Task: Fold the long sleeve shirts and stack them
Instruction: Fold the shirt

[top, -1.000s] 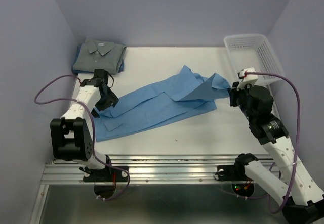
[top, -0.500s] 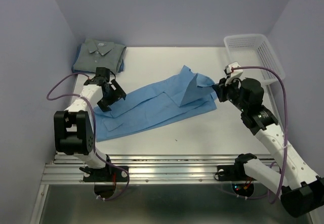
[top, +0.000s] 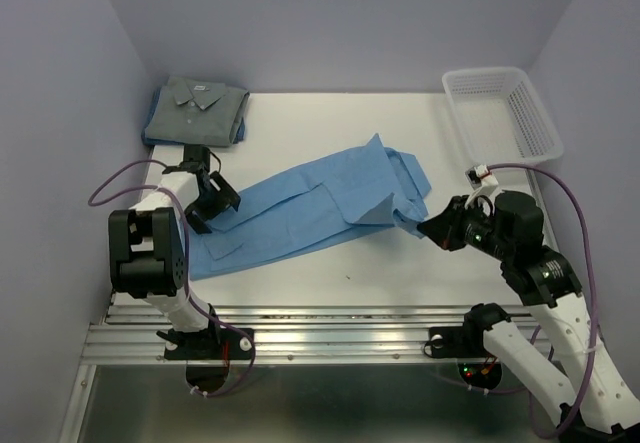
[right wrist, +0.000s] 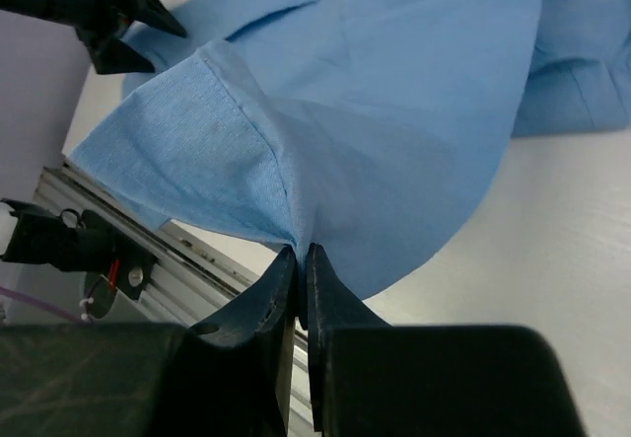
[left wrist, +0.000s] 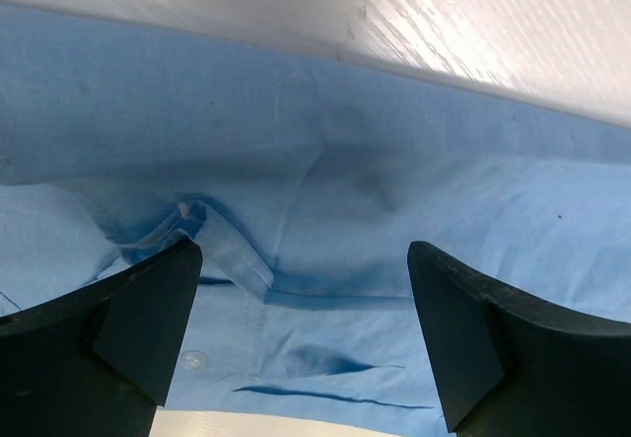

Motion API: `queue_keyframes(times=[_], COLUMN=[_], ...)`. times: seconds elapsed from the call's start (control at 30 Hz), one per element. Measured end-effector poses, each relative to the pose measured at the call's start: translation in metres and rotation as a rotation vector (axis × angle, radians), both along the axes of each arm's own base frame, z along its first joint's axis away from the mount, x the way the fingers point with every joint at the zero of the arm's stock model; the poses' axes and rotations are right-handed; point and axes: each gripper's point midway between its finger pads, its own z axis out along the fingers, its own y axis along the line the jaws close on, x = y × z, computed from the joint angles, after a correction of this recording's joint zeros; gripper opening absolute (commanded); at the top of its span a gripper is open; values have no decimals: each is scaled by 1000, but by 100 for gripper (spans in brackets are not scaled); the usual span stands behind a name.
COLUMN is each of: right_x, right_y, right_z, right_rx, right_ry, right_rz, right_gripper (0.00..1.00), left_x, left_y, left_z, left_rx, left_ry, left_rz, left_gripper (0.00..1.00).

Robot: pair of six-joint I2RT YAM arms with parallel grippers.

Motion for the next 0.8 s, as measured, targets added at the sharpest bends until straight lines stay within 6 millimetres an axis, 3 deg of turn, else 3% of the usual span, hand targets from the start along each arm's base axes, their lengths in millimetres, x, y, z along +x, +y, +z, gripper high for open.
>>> queue_keyframes(times=[0.17, 0.37, 0.57, 0.7, 0.8], right_x=[-1, 6, 13, 16, 19], right_y=[-15, -26, -28, -21, -19], right_z=[-36, -104, -130, -129, -123], right_rx=[-61, -155, -200, -178, -161], right_ry=[132, 294, 352, 349, 315], right_rz=[-95, -176, -190, -163, -161], right_gripper=[1, 1, 1, 1, 1], left_x=[-1, -3, -4, 19, 68], left_y=[3, 3, -1, -5, -40], left_z=[-8, -9, -7, 21, 73], left_rx=[-4, 3, -19, 13, 18], left_ry=[24, 33, 42, -2, -156], left_rz=[-5, -22, -32, -42, -137], left_gripper=[99, 99, 99, 99, 99])
